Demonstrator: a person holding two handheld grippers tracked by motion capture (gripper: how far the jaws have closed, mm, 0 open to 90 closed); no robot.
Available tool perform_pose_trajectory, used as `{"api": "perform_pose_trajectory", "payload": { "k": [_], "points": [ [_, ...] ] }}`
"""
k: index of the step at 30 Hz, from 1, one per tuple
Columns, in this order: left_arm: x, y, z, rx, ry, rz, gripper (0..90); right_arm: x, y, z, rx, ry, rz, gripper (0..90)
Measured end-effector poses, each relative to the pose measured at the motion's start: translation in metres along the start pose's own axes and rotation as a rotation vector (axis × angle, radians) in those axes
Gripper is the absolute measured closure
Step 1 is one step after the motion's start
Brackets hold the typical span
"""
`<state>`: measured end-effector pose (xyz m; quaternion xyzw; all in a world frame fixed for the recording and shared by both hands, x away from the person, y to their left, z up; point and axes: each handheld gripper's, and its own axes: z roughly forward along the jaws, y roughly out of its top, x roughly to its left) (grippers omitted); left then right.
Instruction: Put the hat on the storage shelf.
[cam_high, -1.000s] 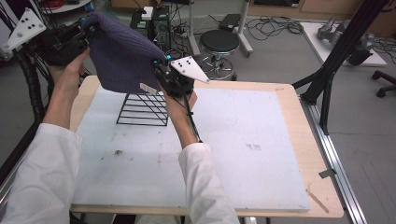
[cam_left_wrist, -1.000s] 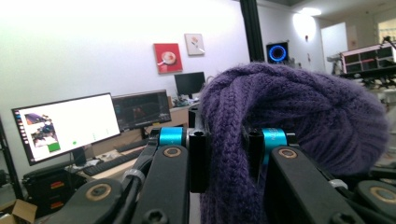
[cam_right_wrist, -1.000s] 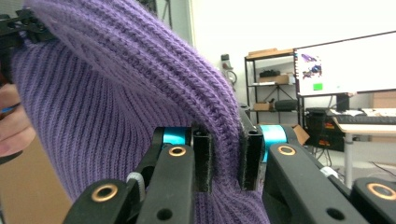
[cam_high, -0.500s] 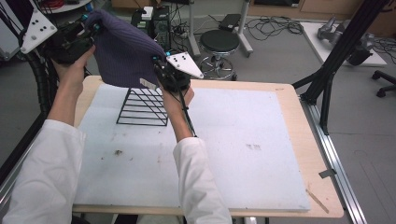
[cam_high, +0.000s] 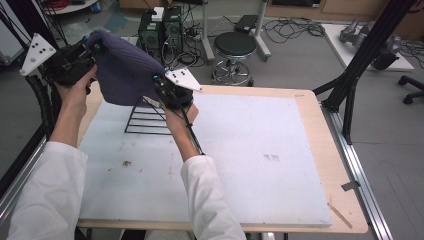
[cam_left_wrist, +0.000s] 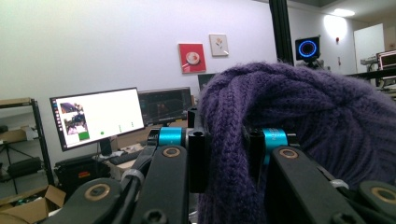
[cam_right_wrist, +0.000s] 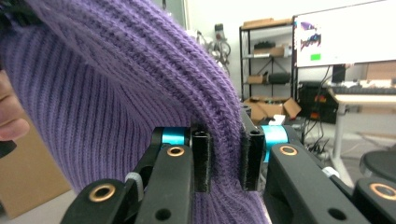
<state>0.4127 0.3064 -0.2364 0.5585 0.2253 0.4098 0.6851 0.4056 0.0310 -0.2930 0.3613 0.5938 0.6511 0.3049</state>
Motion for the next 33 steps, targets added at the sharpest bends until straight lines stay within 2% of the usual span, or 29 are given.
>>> {"api": "perform_pose_trajectory", "payload": {
  "k": [2,9,16,24,33],
  "points": [
    [-0.002,-0.005,-0.003,0.009,0.000,0.004,77.9,0.001,-0.005,0.002,0.020,-0.007,0.003,79.0],
    [-0.002,-0.021,-0.012,0.043,0.013,-0.019,77.6,0.002,-0.014,0.000,0.041,-0.029,0.003,79.0],
    [-0.008,-0.034,-0.013,0.090,0.012,0.002,76.8,-0.001,-0.027,-0.004,0.088,-0.047,0.019,79.0],
    [-0.013,-0.050,-0.013,0.120,0.013,-0.008,76.7,-0.005,-0.041,-0.002,0.140,-0.057,0.045,78.9],
    [-0.013,-0.067,-0.017,0.165,0.026,-0.014,76.6,-0.006,-0.060,0.003,0.194,-0.066,0.052,78.8]
  ]
}}
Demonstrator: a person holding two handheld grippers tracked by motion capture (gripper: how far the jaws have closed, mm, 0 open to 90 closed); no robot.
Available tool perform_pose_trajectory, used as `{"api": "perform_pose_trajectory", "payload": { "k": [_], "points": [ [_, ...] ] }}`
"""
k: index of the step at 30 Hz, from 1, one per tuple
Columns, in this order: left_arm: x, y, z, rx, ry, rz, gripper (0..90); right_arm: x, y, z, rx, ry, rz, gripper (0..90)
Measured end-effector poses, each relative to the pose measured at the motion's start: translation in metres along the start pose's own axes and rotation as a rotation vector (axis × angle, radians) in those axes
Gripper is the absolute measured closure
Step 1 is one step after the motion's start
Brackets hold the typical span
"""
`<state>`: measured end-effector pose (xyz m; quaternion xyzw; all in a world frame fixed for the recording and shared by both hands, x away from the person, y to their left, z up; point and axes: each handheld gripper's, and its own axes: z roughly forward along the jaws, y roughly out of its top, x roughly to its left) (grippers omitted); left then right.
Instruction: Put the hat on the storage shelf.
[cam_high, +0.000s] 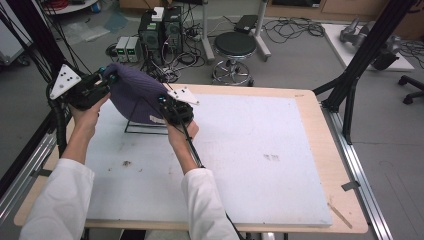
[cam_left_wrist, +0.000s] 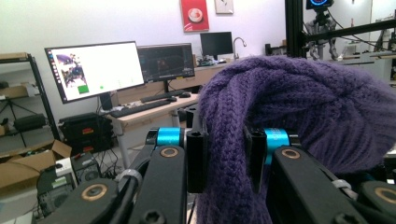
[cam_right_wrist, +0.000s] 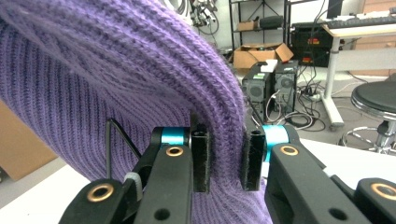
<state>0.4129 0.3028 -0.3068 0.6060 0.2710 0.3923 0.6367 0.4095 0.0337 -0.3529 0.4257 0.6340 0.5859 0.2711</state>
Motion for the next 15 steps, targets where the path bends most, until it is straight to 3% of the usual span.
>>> {"api": "perform_pose_trajectory", "payload": {
  "k": [15],
  "points": [
    [-0.001,-0.018,-0.002,0.046,-0.003,-0.005,76.5,-0.001,-0.016,0.007,0.069,-0.019,-0.010,78.3]
  ]
}}
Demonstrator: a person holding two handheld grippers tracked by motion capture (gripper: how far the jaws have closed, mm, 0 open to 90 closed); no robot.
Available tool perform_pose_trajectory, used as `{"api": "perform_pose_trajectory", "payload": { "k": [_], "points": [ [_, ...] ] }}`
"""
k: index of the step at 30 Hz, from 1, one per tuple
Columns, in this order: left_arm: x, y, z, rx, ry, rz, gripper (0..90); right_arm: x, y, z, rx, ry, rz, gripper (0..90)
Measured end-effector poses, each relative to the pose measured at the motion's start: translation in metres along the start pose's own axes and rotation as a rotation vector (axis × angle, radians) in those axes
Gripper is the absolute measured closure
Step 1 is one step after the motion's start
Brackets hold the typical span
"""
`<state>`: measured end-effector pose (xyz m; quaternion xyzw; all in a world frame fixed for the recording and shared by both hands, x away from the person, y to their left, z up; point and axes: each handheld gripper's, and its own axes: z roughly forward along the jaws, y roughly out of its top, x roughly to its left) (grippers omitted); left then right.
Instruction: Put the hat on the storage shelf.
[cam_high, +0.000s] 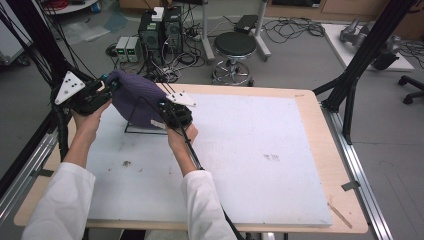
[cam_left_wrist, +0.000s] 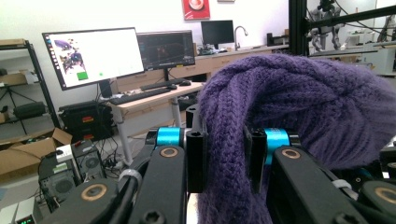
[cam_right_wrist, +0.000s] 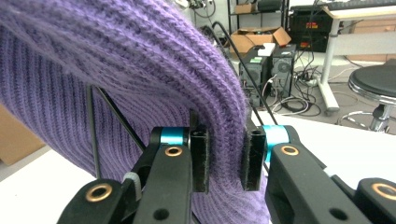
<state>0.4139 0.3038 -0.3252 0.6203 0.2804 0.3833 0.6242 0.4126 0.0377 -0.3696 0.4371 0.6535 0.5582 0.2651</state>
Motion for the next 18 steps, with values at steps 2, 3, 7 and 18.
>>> {"api": "perform_pose_trajectory", "payload": {
  "k": [2,3,7,18],
  "points": [
    [-0.001,-0.001,0.001,0.013,-0.002,0.008,76.4,-0.001,-0.002,0.001,0.013,-0.001,0.001,78.3],
    [-0.001,-0.002,0.002,0.019,0.000,0.009,76.3,-0.001,-0.003,0.001,0.018,-0.005,0.002,78.4],
    [-0.002,-0.005,0.004,0.039,0.000,0.010,76.3,-0.003,-0.006,0.002,0.034,-0.013,0.002,78.4],
    [-0.006,-0.011,0.006,0.075,0.000,0.014,75.7,-0.007,-0.012,0.005,0.087,-0.031,0.015,78.0]
  ]
}}
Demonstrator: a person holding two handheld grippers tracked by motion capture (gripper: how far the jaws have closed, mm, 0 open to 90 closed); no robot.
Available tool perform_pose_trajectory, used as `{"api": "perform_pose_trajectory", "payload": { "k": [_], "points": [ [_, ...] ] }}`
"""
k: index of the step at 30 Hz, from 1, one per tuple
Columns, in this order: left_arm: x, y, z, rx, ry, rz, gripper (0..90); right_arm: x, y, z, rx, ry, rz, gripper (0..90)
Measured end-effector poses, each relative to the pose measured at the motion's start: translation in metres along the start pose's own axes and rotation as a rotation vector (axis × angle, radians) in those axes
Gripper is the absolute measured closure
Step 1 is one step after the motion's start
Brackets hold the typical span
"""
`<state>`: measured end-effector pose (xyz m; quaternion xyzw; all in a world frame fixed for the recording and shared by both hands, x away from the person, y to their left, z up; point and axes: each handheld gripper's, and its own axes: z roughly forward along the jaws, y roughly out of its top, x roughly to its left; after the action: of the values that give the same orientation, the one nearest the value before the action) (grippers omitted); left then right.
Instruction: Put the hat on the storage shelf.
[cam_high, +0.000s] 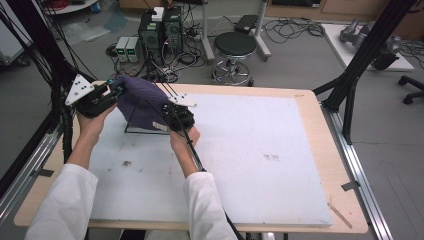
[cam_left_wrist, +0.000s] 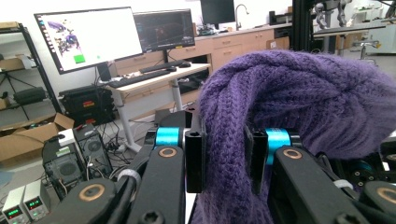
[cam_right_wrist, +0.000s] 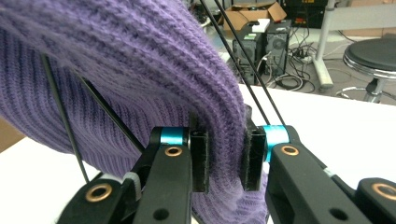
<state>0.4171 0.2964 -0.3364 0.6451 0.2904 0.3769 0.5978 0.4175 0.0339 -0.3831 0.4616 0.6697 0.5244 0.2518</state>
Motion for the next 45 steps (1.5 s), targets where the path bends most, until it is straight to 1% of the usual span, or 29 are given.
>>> {"api": "perform_pose_trajectory", "payload": {
  "k": [4,6,7,8,10,12,14,15,16,17,19,21,23,29,34,37,41,45],
  "points": [
    [0.001,-0.001,-0.001,0.001,-0.003,-0.015,73.9,-0.001,0.000,0.000,0.005,0.005,0.002,76.9],
    [0.001,-0.001,-0.002,-0.003,-0.005,-0.020,72.1,-0.002,0.000,-0.001,0.008,0.016,0.005,73.2],
    [0.001,-0.001,-0.003,-0.007,-0.004,-0.034,69.3,-0.002,0.001,-0.001,0.016,0.029,0.013,67.6],
    [0.001,0.000,-0.003,-0.012,-0.002,-0.045,64.5,-0.004,0.001,0.000,0.025,0.055,0.011,59.5],
    [0.003,-0.001,-0.003,-0.017,-0.004,-0.067,58.5,-0.006,0.001,0.000,0.048,0.074,0.016,48.7],
    [0.003,-0.001,-0.004,-0.017,-0.005,-0.081,53.1,-0.008,0.000,0.001,0.080,0.070,0.019,41.9],
    [0.003,-0.003,-0.004,-0.018,-0.001,-0.106,45.0,-0.010,-0.001,0.002,0.093,0.077,0.028,34.7],
    [0.004,-0.004,-0.005,-0.016,-0.002,-0.112,41.4,-0.011,0.000,0.001,0.094,0.089,0.037,31.0],
    [0.004,-0.005,-0.006,-0.017,-0.001,-0.117,39.9,-0.012,0.000,0.001,0.093,0.097,0.041,29.1],
    [0.004,-0.006,-0.006,-0.022,0.002,-0.128,38.2,-0.012,0.001,-0.001,0.085,0.106,0.043,26.6],
    [0.006,-0.008,-0.007,-0.033,0.008,-0.154,35.1,-0.012,0.004,-0.004,0.067,0.115,0.032,22.7],
    [0.006,-0.008,-0.009,-0.041,0.010,-0.165,32.7,-0.013,0.007,-0.008,0.049,0.117,0.024,21.0],
    [0.006,-0.008,-0.010,-0.045,0.015,-0.166,31.2,-0.014,0.010,-0.012,0.033,0.124,0.013,19.4],
    [0.004,-0.005,-0.013,-0.071,0.021,-0.168,29.3,-0.023,0.019,-0.027,-0.017,0.122,-0.005,16.6],
    [0.003,-0.001,-0.016,-0.086,0.031,-0.168,27.5,-0.032,0.028,-0.041,-0.093,0.107,-0.027,13.1],
    [0.002,0.001,-0.019,-0.104,0.045,-0.171,25.9,-0.038,0.033,-0.050,-0.153,0.087,-0.024,11.8],
    [0.002,0.003,-0.022,-0.124,0.059,-0.175,24.5,-0.047,0.038,-0.063,-0.221,0.048,-0.038,11.7],
    [0.002,0.002,-0.024,-0.138,0.071,-0.180,23.6,-0.055,0.040,-0.072,-0.258,0.021,-0.037,11.7]
  ]
}}
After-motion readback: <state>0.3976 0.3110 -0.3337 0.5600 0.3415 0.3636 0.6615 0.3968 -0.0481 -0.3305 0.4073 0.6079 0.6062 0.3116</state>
